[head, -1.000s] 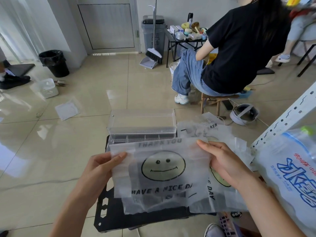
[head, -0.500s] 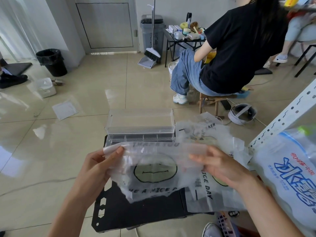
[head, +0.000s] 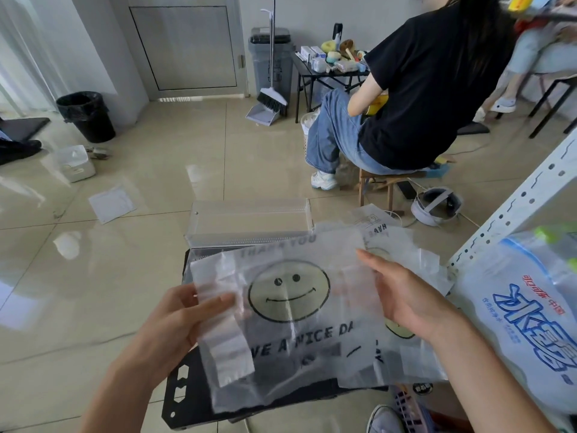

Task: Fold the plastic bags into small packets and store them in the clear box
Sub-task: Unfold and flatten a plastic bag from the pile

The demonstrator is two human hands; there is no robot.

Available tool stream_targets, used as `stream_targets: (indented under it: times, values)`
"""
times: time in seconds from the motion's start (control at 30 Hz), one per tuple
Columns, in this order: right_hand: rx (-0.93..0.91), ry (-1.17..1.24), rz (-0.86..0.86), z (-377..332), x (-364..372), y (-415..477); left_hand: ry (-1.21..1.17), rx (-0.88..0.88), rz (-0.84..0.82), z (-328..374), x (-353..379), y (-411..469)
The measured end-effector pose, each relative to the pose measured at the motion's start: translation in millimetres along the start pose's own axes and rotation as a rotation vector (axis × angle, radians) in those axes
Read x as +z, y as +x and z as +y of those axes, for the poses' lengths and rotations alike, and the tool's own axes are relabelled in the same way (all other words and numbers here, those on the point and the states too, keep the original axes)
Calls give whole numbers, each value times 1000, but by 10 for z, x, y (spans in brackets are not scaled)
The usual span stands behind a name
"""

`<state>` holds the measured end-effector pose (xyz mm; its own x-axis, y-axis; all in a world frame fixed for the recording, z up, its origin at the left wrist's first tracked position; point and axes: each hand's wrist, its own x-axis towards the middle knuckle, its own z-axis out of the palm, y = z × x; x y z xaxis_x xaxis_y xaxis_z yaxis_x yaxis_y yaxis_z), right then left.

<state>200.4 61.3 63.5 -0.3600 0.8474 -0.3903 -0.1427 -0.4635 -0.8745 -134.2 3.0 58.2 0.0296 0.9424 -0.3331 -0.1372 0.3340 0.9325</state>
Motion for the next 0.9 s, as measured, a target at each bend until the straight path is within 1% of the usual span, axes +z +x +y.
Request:
stream_targets:
  times: [0.03,0.1,0.2,0.3,0.4,0.53,0.67,0.83,0.9]
  values:
    - [17,-45,-37,17,-19,2,-19,1,36,15,16,14]
    - [17,-139,-35,68,-46,22,-112,1,60,41,34,32]
    - [-22,-151,30,69,-43,31,-219,9,35,90,80,6]
    - [-47,-138,29,28,-36,22,-275,10,-6,98,98,-12]
    - [-39,-131,17,25,-23,30,-249,-31,-61,76,127,-30]
    - [-13,-113,21,-16,24,2,-154,-66,10,56,154,-52]
    - [27,-109,70,19,38,24,-169,7,63,21,100,-6]
    - [22,59,180,53,120,63,-131,84,50,8,78,9]
    - [2,88,162,34,167,52,-134,128,48,3,68,21]
